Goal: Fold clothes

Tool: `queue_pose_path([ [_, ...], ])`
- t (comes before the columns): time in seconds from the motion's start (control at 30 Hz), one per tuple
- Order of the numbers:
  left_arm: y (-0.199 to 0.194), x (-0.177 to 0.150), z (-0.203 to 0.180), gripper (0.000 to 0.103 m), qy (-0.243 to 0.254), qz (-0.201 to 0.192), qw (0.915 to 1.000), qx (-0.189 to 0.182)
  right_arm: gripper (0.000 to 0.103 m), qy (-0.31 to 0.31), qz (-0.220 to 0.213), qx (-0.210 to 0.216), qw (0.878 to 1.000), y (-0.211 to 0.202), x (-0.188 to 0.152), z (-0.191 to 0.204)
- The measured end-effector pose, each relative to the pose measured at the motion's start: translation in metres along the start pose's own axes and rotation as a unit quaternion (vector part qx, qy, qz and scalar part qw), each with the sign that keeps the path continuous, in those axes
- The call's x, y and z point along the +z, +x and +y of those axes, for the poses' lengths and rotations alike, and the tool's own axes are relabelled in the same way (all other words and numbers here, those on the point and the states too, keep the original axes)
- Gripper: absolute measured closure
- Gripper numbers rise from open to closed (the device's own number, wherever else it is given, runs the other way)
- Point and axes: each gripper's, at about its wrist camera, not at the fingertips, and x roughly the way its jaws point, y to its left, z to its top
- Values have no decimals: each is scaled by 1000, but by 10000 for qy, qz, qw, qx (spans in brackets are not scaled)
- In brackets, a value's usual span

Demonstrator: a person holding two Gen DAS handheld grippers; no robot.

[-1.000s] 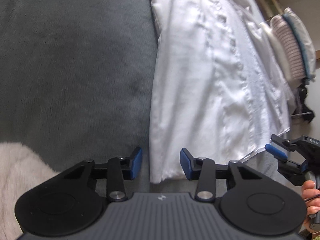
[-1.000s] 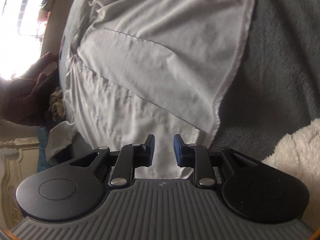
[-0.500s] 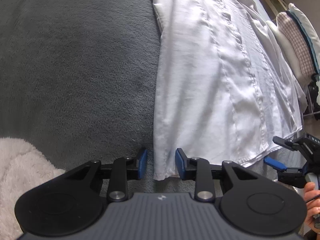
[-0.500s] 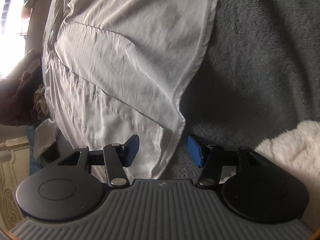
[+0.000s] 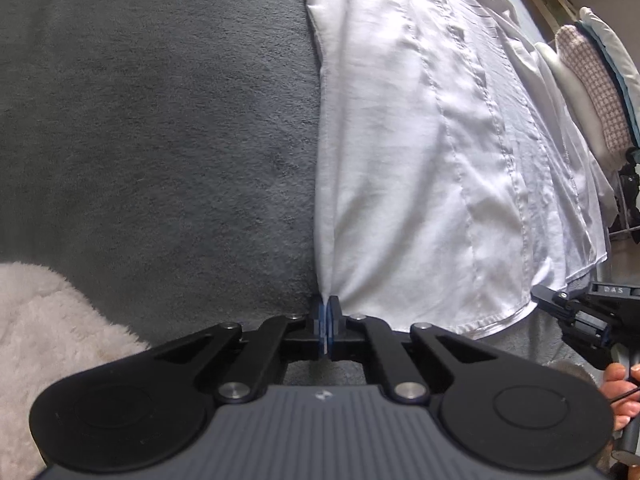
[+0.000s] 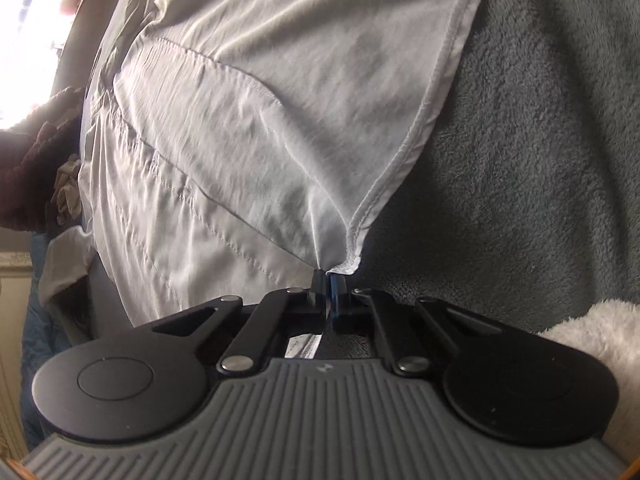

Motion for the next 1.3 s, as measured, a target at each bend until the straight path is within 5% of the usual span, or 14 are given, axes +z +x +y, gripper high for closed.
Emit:
queue_pose_path([
  [0.37,-12,-6,0,102,108,304,9995,32,103,-904,424,-656,9928,-19,-5,26],
  [0.7,-4,-5,-7,102,447,565,9969,327,103,-1014,696,-1031,9870,-6,-4,37],
  [0.83,4,-1,-8,100,449,641,9964,328,97,-1079,729,-1115,9852,1,0,40],
  [0.87,3,0,-9,94,460,652,9963,303,88,-1077,729,-1150,9848,0,2,40],
  [1.0,-6,1,-10,85,533,642,9957,393,58,-1132,496,-1150,9856,-23,11,42],
  [1.07,-15,1,-12,73,586,551,9956,471,55,-1184,365,-1089,9863,-42,17,42],
  [1.17,-33,-4,-6,69,627,361,9954,621,55,-1305,73,-952,9868,-76,31,40],
  [1.3,-53,1,-15,69,774,-63,9948,658,55,-1475,-881,-731,9824,-122,67,26],
])
